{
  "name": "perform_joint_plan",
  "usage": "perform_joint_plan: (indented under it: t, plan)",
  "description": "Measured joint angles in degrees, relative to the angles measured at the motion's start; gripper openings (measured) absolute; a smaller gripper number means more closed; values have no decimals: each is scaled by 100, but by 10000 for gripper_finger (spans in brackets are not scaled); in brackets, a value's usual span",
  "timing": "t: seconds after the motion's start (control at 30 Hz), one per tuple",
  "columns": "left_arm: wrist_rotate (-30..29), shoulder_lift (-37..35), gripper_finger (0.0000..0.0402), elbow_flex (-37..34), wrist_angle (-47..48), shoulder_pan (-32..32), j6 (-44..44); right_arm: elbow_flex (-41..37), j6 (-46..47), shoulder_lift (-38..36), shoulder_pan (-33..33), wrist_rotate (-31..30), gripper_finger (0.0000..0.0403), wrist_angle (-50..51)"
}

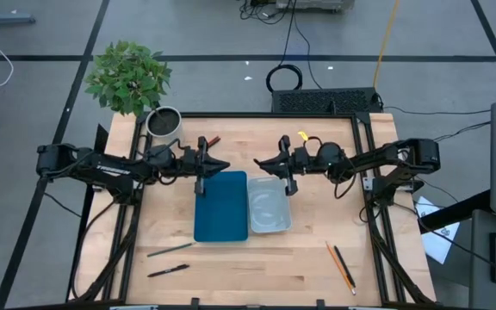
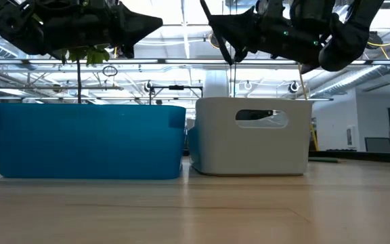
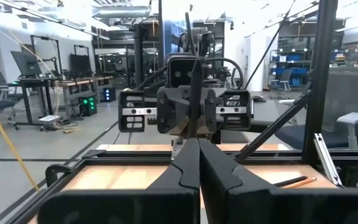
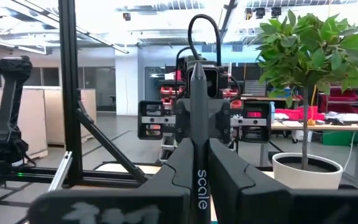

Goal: Sort pens & pencils
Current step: Put the top right black pen into the blue bin

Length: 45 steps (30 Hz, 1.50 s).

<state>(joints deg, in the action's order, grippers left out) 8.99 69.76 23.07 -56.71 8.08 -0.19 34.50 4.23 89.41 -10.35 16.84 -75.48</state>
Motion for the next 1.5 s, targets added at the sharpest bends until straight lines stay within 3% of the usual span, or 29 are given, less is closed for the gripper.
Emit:
perform_joint_plan:
  t: [0.23, 0.47, 0.77, 0.93, 1.07, 1.2, 1.5]
  plan:
    - [-27, -143, 1, 0, 176, -1, 69, 0, 101, 0, 0, 0, 16, 156]
    - [-455, -711, 0, 7, 1077, 0, 197, 0, 92, 0, 0, 0, 16, 383]
    - [-452, -909, 1, 7, 1357, -2, 215, 0, 103, 0, 0, 0, 16, 549]
    - [-128, -680, 4, 7, 1174, -85, 293, 48, 107, 5, 19, -10, 16, 551]
    - [-248, -160, 40, 7, 475, -292, 668, 162, 83, 56, 149, -17, 16, 591]
    - [-498, 329, 102, 13, -238, -450, 863, 242, -73, 136, 277, -19, 16, 582]
    - [-494, 860, 211, 566, -21, -485, 583, 240, -306, 125, 417, -64, 16, -388]
